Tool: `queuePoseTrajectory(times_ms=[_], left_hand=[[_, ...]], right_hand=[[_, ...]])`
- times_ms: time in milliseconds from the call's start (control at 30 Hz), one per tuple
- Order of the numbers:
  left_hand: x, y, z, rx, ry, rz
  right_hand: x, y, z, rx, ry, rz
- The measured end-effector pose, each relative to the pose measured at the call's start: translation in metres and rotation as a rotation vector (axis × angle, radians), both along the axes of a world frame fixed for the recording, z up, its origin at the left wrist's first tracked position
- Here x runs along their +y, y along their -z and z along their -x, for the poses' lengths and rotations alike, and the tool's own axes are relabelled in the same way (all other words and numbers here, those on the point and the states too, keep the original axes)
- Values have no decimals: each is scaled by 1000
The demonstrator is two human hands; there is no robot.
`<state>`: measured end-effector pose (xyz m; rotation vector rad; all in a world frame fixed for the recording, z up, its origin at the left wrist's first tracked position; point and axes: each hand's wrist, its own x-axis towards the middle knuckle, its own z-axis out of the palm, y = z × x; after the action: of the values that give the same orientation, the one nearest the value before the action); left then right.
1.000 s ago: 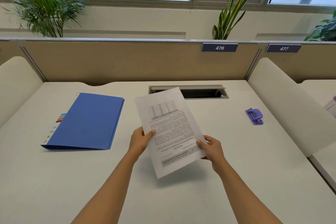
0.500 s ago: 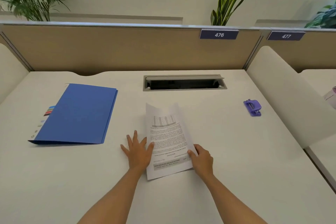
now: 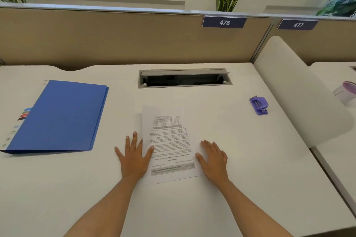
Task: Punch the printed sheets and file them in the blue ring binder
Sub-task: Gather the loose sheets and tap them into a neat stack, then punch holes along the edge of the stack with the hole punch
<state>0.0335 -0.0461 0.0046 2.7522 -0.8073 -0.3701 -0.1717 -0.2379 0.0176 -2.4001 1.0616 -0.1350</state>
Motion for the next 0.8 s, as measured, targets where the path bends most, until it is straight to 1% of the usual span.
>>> queuePoseTrajectory(times_ms=[100, 300, 433, 500, 600, 733, 800], left_hand=[[-1, 1, -1, -6, -3, 3], [-2, 6, -2, -36, -1, -13], [-3, 9, -2, -62, 5, -2], [-3, 10, -2, -69, 0, 0], [-3, 10, -3, -75, -5, -9], [-5, 8, -1, -69, -12, -12], [-5, 8, -1, -71, -15, -20]], right_hand=[[-48, -6, 5, -5, 74, 44], [-166, -32, 12, 109, 210, 167], [-227, -47, 18, 181, 290, 171], [-248, -52, 19, 188, 318, 164], [-270, -56, 20, 126, 353, 127], [-294, -53, 15, 163, 377, 111], [-306, -49, 12, 138, 419, 79]])
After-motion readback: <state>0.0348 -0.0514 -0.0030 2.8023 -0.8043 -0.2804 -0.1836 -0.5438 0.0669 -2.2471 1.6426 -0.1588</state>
